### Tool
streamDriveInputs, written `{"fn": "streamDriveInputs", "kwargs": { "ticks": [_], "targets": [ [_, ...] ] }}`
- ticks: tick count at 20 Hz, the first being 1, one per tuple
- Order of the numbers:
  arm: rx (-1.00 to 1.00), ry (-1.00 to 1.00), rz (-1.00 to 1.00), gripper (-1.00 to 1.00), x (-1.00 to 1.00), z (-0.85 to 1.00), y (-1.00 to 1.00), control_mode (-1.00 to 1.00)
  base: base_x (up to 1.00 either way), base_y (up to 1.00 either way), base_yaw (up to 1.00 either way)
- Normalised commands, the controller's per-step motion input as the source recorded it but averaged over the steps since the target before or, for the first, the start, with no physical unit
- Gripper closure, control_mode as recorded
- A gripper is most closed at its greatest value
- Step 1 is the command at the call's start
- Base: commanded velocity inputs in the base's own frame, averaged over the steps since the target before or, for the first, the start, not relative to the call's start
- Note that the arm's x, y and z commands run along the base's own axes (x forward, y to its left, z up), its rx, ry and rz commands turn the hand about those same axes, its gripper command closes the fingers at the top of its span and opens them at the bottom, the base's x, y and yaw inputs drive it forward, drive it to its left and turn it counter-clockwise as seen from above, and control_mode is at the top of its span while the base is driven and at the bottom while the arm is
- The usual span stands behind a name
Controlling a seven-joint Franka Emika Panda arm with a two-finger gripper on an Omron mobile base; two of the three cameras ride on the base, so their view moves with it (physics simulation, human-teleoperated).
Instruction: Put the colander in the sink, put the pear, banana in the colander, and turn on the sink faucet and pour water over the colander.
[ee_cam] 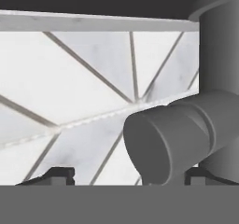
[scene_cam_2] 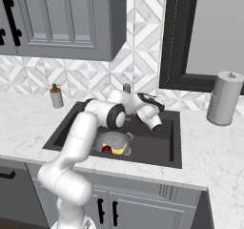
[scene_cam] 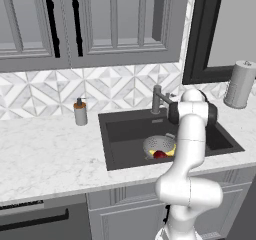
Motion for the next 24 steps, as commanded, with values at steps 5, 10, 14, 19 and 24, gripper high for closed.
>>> {"fn": "streamDriveInputs", "kwargs": {
  "ticks": [5,10,14,19,24],
  "targets": [
    [0.03,0.00,-0.12,1.00,0.06,0.00,-0.47,-1.00,0.00,0.00,0.00],
    [0.14,0.03,-0.14,1.00,0.28,0.00,-0.93,-1.00,0.00,0.00,0.00],
    [0.21,0.10,-0.16,1.00,0.46,0.00,-1.00,-1.00,0.00,0.00,0.00],
    [0.25,0.15,-0.15,1.00,0.47,0.00,-1.00,-1.00,0.00,0.00,0.00],
    [0.27,0.03,-0.07,1.00,0.06,0.41,-0.99,-1.00,0.00,0.00,0.00]
  ]
}}
